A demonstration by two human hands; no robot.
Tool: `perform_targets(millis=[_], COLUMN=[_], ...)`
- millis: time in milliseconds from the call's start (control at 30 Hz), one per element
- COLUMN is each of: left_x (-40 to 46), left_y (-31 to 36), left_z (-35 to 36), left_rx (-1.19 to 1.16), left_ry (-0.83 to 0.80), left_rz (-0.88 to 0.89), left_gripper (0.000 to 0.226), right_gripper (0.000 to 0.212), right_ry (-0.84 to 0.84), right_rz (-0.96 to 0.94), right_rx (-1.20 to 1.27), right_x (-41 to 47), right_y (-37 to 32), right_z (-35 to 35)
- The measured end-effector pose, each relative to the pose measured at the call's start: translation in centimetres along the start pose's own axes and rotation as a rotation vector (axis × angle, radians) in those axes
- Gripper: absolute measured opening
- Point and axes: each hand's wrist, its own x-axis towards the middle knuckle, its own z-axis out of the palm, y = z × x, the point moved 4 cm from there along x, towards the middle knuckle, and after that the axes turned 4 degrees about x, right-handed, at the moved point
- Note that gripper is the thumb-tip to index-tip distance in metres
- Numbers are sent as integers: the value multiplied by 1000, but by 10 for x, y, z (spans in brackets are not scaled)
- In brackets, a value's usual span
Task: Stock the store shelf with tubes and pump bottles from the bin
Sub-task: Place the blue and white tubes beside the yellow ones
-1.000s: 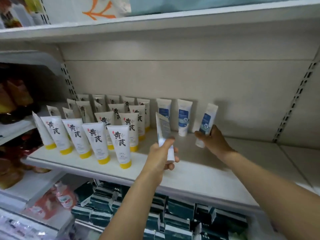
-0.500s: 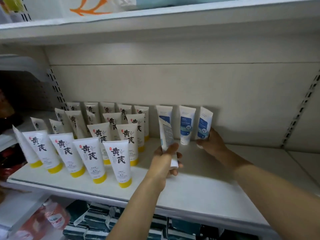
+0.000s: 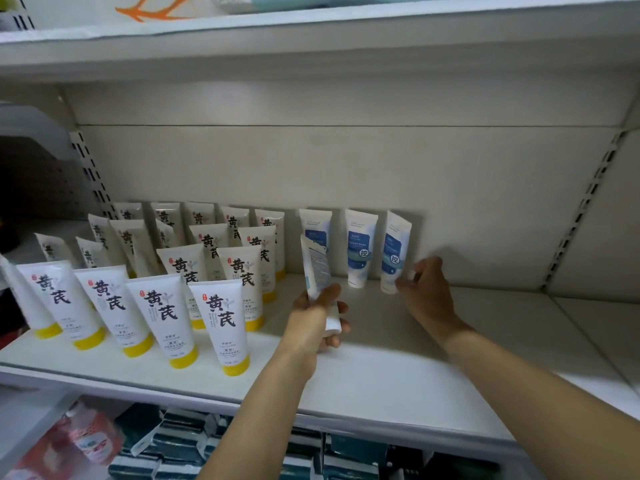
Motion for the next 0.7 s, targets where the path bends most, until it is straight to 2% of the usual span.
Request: perform_targets(millis=[67, 167, 200, 267, 333, 600, 700], left_x=[1, 1, 0, 0, 0, -1, -1], left_y=[0, 0, -1, -2, -3, -2, -3], left_z=[-1, 0, 0, 1, 0, -4, -4], left_rx=[-6, -18, -20, -20, -18, -13, -10], left_ry=[2, 11, 16, 23, 31, 42, 50], left_rz=[6, 4, 0, -5, -5, -6, -20], left_gripper=[19, 16, 15, 18, 18, 13, 15], right_gripper=[22, 9, 10, 34, 42, 33, 44], right_ry=[-33, -269, -355, -457, -493, -556, -565], right_rz=[-114, -218, -214, -172, -140, -168, -147], right_rx=[12, -32, -84, -193, -249, -369, -358], right_x=[-12, -22, -23, -21, -16, -8, -6], right_y=[-4, -8, -9, -6, -4, -9, -8], right_z=[0, 19, 28, 44, 55, 65, 68])
